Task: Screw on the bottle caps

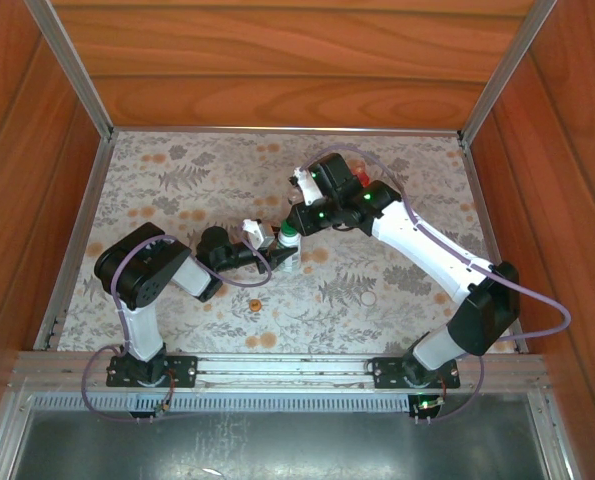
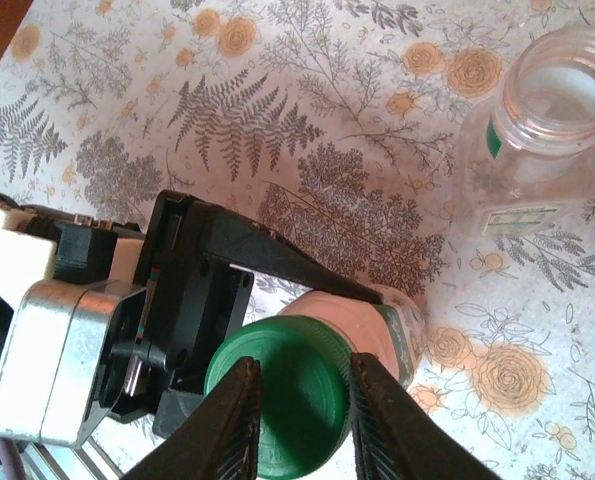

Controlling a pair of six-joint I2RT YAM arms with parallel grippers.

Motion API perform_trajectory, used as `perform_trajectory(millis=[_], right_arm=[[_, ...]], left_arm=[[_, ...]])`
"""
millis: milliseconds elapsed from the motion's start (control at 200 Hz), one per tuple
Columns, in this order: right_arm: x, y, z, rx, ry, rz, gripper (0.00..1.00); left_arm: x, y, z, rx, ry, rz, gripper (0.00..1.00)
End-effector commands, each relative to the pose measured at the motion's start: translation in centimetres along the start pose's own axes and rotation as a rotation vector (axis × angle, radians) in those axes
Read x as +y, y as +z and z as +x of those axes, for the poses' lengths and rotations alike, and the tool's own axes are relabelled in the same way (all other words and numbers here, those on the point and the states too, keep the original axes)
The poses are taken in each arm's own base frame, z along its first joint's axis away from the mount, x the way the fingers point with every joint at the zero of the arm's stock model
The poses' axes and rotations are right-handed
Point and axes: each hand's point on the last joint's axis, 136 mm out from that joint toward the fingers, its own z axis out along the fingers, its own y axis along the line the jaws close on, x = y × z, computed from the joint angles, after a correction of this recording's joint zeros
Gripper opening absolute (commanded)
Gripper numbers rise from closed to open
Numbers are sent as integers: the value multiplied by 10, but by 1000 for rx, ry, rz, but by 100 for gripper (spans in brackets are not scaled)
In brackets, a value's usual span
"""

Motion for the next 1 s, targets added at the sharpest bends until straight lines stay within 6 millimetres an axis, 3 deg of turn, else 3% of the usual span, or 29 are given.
perform_trajectory(millis=[0, 210, 390, 605, 794, 994], right_arm=[[-10, 11, 25, 87, 42, 14, 24], [-3, 6, 37, 94, 80, -33, 20], [24, -7, 29, 32, 119, -181, 19], [20, -15, 32, 37, 119, -148, 21], [11, -34, 26, -39, 7, -78, 31], [30, -55, 35, -139, -423, -164, 66]], left_arm=[[-2, 0, 11, 32, -31, 14, 55], [-2, 1, 11, 31, -32, 15, 55], [-1, 1, 11, 31, -32, 16, 55], [-2, 1, 10, 30, -32, 16, 55], [-6, -1, 7, 25, -32, 37, 55], [-30, -9, -3, 37, -17, 144, 55]])
